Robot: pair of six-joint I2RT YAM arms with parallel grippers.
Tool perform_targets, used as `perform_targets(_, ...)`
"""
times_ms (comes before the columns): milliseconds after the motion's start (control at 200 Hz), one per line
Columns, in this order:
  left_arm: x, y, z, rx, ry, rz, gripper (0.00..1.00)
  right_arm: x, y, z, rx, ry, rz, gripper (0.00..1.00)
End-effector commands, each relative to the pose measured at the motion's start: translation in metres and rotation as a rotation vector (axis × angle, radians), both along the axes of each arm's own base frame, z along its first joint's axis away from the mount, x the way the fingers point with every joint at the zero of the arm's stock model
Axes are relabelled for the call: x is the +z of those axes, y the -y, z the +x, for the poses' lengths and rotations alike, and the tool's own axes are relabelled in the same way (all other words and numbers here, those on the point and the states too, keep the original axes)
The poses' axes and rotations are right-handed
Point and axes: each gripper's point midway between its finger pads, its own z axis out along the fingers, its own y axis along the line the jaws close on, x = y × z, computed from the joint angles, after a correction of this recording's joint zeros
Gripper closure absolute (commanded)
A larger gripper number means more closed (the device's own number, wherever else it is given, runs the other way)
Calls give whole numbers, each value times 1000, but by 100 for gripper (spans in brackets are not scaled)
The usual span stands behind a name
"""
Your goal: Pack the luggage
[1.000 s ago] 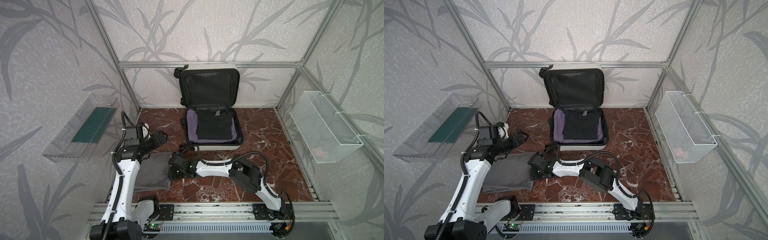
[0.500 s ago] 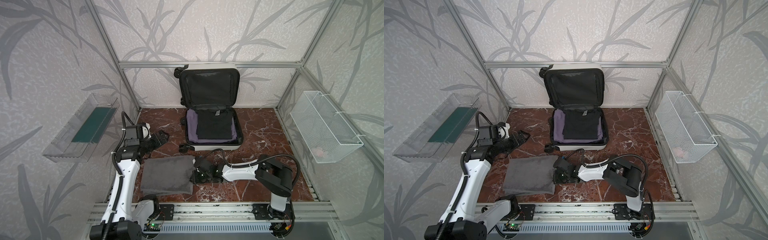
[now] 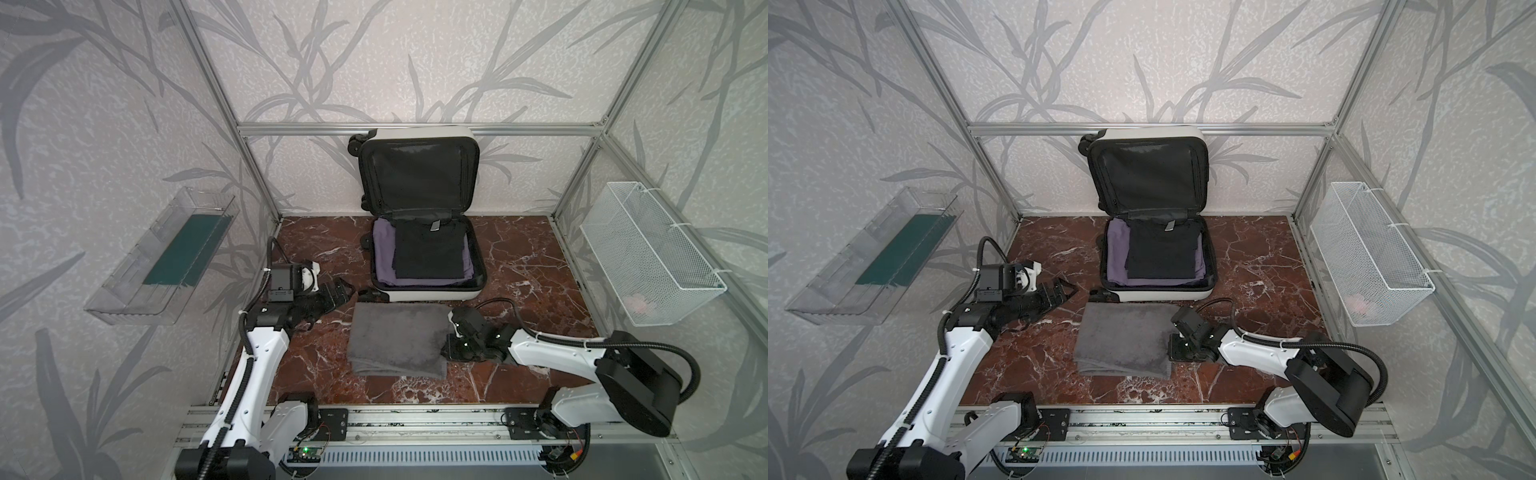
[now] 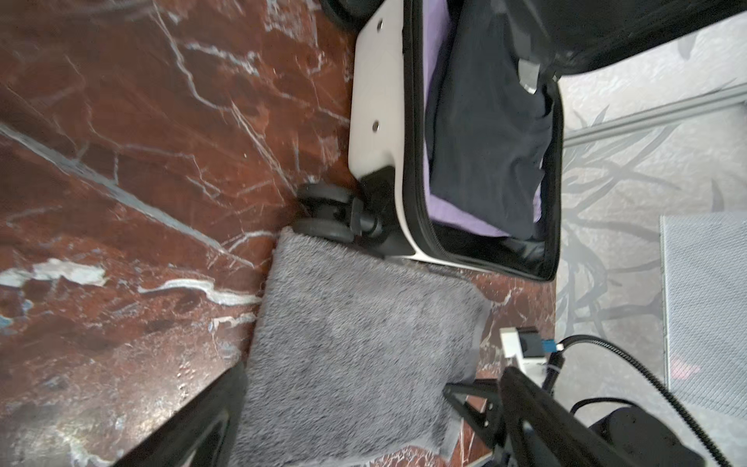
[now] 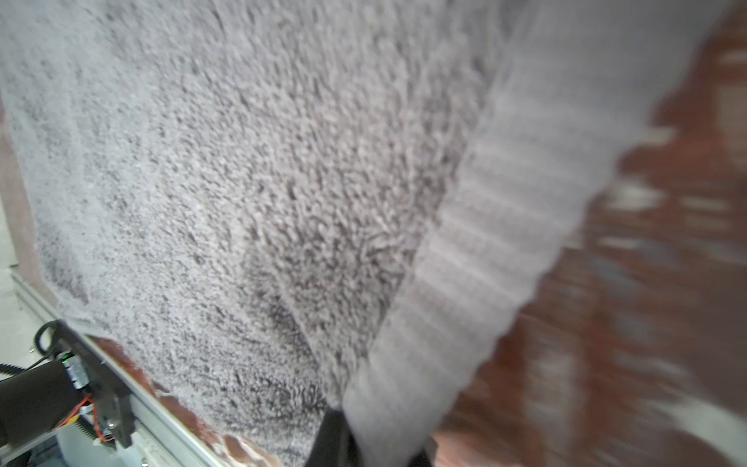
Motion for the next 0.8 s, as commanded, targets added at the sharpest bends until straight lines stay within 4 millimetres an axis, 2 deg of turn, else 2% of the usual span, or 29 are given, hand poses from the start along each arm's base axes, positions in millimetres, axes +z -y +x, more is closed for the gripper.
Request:
perform_targets(0,-24,9,-8,-14,-37,3,1,-23,54,-23,-21,-88,-161,100)
perform_targets(80,-43,15,-12,-24,-72,-2,1,-20,61,-22,-37,-82,-157,100)
perform_targets(241,-56,27,-10,-49,-110,24,1,-21,69,-24,-50,-86,-157,100)
perform_targets(416,-96,49,-15,-72,-186,37,5,-22,72,-27,-48,-91,-156,100)
perform_targets(531,-118,54,-14,-80,-225,64,6,-21,74,-27,-48,-88,-152,100)
perform_targets(797,-140,70,-5,-119,-253,71,14,-15,77,-26,-45,-81,-137,100)
